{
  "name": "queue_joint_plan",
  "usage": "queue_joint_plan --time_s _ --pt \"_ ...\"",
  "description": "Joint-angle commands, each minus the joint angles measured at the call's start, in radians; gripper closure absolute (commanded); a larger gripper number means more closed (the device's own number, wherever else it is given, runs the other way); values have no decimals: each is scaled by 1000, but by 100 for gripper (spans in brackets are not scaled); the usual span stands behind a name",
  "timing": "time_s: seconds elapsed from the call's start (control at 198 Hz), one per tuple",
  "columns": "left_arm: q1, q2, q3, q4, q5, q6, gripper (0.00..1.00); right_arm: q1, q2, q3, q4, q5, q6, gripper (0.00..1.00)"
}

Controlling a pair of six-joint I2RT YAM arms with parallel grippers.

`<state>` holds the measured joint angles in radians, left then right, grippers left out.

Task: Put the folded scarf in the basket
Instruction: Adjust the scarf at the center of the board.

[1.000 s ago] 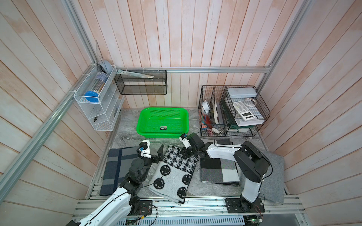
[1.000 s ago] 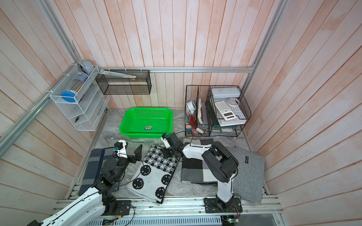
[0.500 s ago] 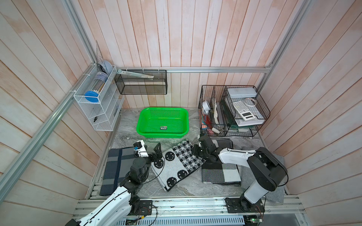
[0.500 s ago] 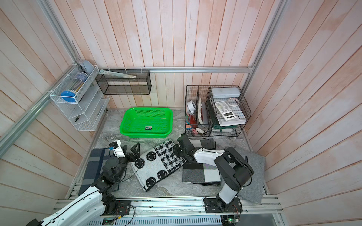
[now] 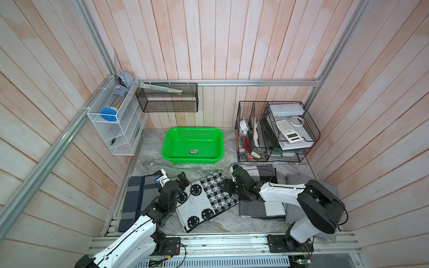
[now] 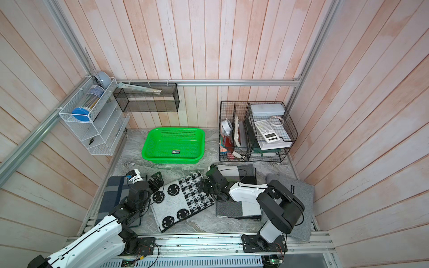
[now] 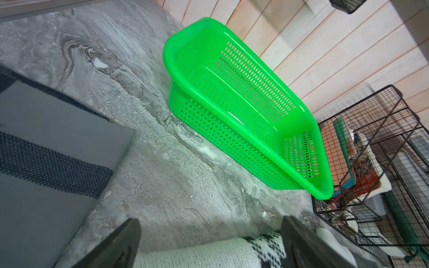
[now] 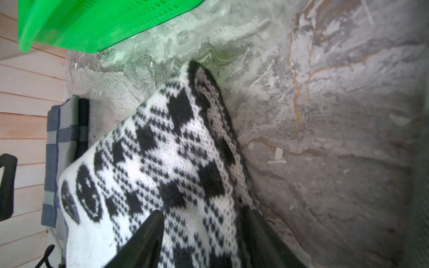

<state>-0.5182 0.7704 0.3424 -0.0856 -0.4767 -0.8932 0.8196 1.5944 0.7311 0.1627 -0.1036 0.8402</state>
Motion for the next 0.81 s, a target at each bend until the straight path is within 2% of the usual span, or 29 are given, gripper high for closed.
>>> queue_joint_plan --time_s 0.0,0.132,0.248,0.354,0.415,0.501,0.552,0.633,0.805 --pt "4 1 30 -89 -12 -66 0 -22 24 57 -16 -16 -98 35" --pt "17 7 45 -139 18 -111 0 -60 114 132 -21 -113 -182 35" --pt "33 9 56 -160 69 -132 0 -60 168 169 -17 -126 -191 35" --pt "42 11 53 -190 63 -161 0 -60 205 170 4 -122 -168 38" --pt "50 10 52 -202 66 -171 0 -61 219 172 11 -115 -150 49" --pt "59 6 53 -216 63 -182 0 -63 216 169 33 -88 -119 86" --pt "64 5 53 -221 61 -184 0 -71 209 169 35 -63 -94 100" --pt "69 8 51 -220 59 -185 0 -101 187 157 22 -15 -35 100" --pt "88 45 50 -181 104 -166 0 -168 106 40 81 -4 66 100"
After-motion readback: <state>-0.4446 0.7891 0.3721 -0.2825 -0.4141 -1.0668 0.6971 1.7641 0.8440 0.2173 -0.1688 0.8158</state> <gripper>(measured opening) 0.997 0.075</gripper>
